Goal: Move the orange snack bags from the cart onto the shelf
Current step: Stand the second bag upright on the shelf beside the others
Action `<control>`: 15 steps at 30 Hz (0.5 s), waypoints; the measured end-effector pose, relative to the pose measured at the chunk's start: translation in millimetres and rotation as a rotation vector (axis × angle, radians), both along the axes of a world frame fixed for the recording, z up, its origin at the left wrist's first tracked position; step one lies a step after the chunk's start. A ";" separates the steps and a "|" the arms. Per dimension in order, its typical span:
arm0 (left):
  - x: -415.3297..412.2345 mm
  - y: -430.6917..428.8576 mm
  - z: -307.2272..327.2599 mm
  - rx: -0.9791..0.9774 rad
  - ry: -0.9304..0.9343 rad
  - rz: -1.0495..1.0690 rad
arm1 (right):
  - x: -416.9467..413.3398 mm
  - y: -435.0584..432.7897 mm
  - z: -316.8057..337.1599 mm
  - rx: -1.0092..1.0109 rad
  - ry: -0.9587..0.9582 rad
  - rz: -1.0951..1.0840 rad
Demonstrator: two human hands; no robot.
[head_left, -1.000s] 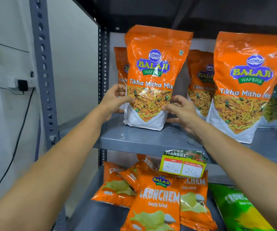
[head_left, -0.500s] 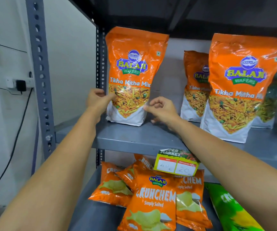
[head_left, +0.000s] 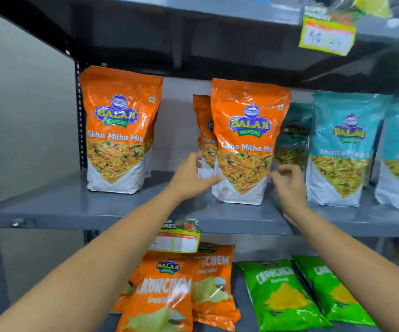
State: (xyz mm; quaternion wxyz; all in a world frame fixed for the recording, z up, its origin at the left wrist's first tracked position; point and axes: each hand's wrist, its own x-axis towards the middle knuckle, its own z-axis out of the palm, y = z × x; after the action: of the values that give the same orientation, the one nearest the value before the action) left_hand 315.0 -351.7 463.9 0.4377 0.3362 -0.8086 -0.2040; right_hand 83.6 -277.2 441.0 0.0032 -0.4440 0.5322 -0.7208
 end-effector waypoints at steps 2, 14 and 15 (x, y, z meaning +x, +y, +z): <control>-25.0 0.8 -1.5 0.165 0.054 -0.045 | -11.9 -12.9 0.0 0.163 -0.218 0.175; -17.8 -19.5 -23.4 0.152 0.231 0.085 | -2.3 -40.8 -5.0 0.278 0.173 0.449; -18.2 -18.7 -23.8 0.155 0.230 0.087 | -3.1 -40.5 -5.5 0.283 0.168 0.451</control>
State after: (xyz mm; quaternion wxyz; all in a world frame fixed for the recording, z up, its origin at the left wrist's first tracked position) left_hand 296.8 -370.5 440.0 0.5086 0.3782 -0.7196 -0.2836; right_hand 80.5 -317.8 435.4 0.1815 -0.6047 0.5138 -0.5809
